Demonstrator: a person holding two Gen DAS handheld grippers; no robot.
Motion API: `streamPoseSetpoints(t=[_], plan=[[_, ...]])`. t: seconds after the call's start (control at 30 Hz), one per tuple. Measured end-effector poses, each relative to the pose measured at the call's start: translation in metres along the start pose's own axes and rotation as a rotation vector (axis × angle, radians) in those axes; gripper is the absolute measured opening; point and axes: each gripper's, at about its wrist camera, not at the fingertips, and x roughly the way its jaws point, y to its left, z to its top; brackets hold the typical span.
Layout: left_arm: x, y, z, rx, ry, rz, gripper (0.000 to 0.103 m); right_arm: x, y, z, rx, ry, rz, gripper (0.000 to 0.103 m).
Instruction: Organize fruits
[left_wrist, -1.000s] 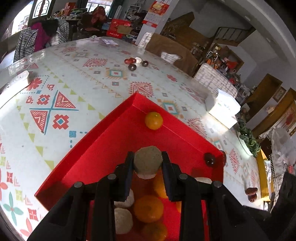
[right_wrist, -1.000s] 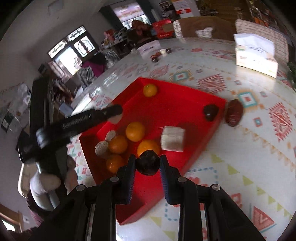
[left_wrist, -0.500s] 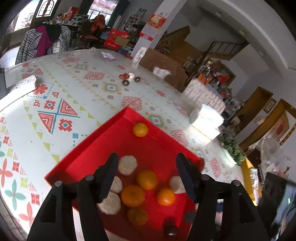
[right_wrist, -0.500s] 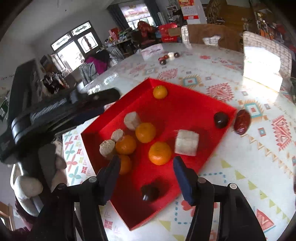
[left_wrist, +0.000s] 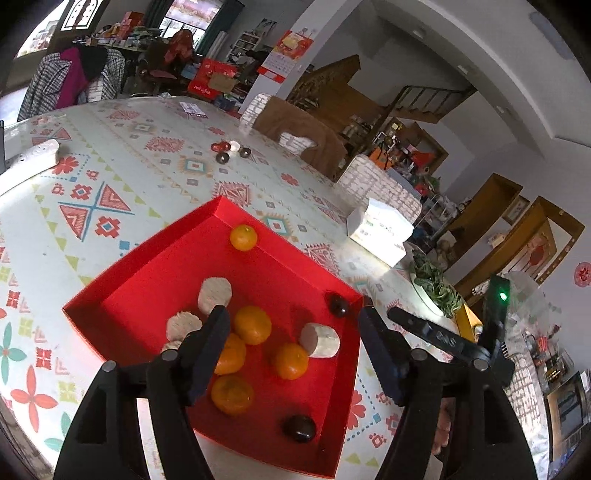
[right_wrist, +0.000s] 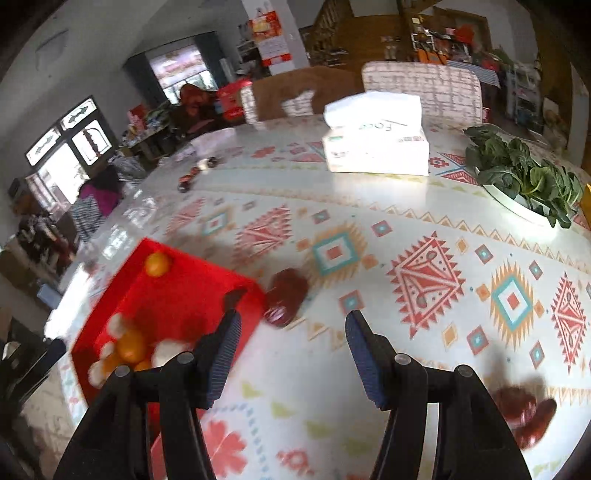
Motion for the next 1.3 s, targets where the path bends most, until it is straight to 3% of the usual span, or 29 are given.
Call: streamPoseSetpoints(t=[0.13, 0.33, 0.47, 0.53, 0.7, 0.93, 1.0, 1.13, 1.2, 1.3], plan=[[0.008, -0.001, -0.005, -0.001, 0.019, 0.005, 0.071, 0.021, -0.010, 0.010, 0.074, 0.018, 0.033, 0.059], [0.015, -0.007, -0.012, 0.009, 0.045, 0.001, 0.071, 0.049, -0.006, 0.013, 0.087, 0.065, 0.018, 0.053], [0.014, -0.014, -0.016, 0.021, 0.054, -0.006, 0.071, 0.052, -0.002, 0.011, 0.066, 0.075, 0.020, 0.036], [0.011, -0.015, -0.018, 0.026, 0.054, -0.008, 0.071, 0.047, 0.001, 0.005, 0.036, 0.081, -0.002, 0.035], [0.003, -0.021, -0.024, 0.039, 0.056, -0.019, 0.071, 0.014, -0.005, -0.028, -0.017, 0.100, -0.039, 0.034], [0.001, -0.047, -0.040, 0.081, 0.081, -0.070, 0.071, -0.049, -0.022, -0.098, -0.007, 0.121, 0.020, 0.035], [0.002, -0.059, -0.046, 0.107, 0.098, -0.089, 0.071, -0.062, -0.032, -0.111, 0.027, 0.119, 0.060, 0.040], [0.001, -0.083, -0.063, 0.185, 0.126, -0.112, 0.071, -0.111, -0.070, -0.111, 0.097, 0.001, 0.055, 0.043], [0.003, -0.093, -0.071, 0.219, 0.143, -0.115, 0.071, -0.131, -0.090, -0.106, 0.131, -0.057, 0.022, 0.057], [0.014, -0.104, -0.082, 0.246, 0.173, -0.110, 0.071, -0.153, -0.126, -0.097, 0.196, -0.118, -0.038, 0.058]])
